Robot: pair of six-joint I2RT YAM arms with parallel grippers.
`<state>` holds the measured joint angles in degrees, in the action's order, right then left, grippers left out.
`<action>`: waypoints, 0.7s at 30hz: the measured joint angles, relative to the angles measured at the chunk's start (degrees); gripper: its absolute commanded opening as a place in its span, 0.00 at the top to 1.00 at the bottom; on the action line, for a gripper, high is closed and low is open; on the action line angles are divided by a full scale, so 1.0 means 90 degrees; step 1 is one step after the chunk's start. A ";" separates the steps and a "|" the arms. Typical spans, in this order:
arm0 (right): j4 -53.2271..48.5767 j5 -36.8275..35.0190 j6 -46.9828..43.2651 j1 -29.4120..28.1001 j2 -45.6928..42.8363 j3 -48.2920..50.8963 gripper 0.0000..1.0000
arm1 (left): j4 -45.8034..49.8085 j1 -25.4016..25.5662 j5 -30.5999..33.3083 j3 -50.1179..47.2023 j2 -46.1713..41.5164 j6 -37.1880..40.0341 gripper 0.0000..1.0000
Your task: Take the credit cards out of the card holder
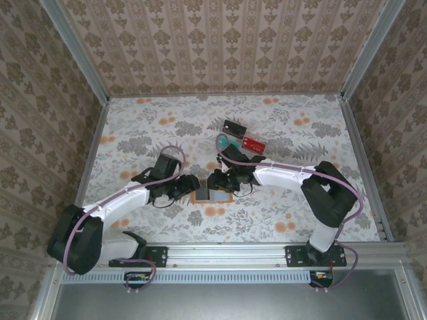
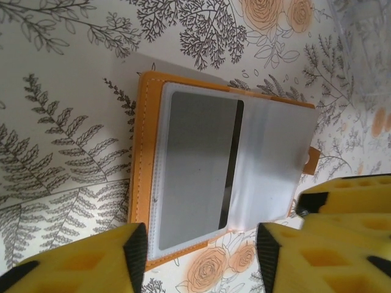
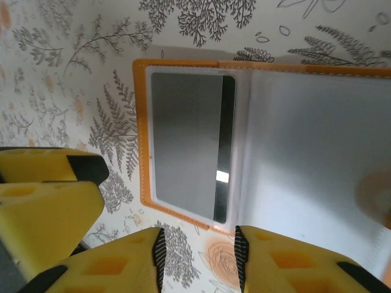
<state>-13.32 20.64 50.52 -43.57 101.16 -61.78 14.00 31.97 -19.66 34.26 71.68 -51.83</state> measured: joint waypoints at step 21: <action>0.0299 0.0092 0.0435 -0.0051 0.0923 -0.0342 0.75 | -0.0338 0.0029 0.0002 0.0185 0.1025 0.0019 0.78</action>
<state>-10.63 21.47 54.43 -44.03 109.47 -64.86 10.96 32.23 -19.64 35.92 80.90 -51.66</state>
